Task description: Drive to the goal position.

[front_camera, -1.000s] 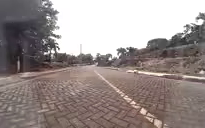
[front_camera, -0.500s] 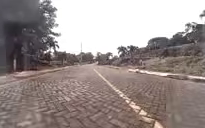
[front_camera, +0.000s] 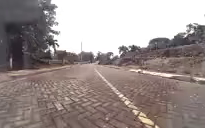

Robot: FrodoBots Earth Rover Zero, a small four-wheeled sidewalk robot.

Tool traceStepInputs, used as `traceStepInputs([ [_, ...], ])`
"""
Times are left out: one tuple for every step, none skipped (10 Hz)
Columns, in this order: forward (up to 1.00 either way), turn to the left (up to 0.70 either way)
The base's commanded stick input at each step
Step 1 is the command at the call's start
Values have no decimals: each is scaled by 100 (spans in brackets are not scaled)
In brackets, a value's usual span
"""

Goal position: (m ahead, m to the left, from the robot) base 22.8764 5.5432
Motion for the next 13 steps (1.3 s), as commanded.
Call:
traceStepInputs([
  [70,0],
  [70,0],
  [70,0],
  [70,0],
  [70,0],
  [70,0],
  [70,0],
  [70,0],
  [70,0],
  [70,0],
  [70,0],
  [70,0],
  [70,0],
])
